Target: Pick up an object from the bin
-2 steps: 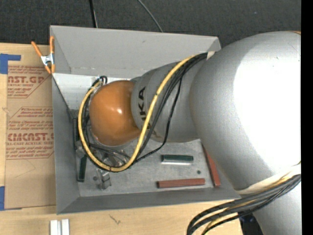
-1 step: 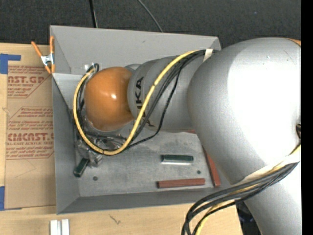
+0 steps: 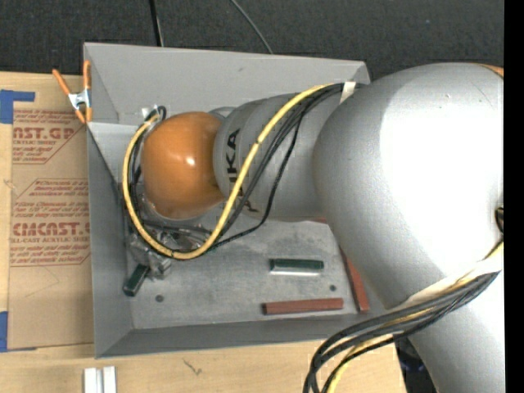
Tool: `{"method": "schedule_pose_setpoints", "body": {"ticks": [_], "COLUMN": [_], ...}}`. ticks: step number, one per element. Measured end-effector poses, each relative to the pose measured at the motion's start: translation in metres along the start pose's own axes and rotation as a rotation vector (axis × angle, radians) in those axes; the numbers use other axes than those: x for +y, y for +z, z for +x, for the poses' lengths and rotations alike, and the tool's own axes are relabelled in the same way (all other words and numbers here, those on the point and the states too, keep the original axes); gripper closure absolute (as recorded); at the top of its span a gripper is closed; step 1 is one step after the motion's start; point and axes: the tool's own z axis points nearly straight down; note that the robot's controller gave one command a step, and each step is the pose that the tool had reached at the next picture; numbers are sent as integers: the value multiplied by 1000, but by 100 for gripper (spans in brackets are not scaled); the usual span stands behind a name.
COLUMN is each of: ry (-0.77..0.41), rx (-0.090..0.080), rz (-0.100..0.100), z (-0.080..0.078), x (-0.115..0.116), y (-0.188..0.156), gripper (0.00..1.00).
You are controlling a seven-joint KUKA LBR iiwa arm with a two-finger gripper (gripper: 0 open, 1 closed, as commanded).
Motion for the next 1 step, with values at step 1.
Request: {"method": "schedule_pose_setpoints", "body": {"ticks": [1], "ry": [16], "rx": [1], "rz": [0], "z": [13], "x": [-32], "y": [-121], "gripper": [100]}}
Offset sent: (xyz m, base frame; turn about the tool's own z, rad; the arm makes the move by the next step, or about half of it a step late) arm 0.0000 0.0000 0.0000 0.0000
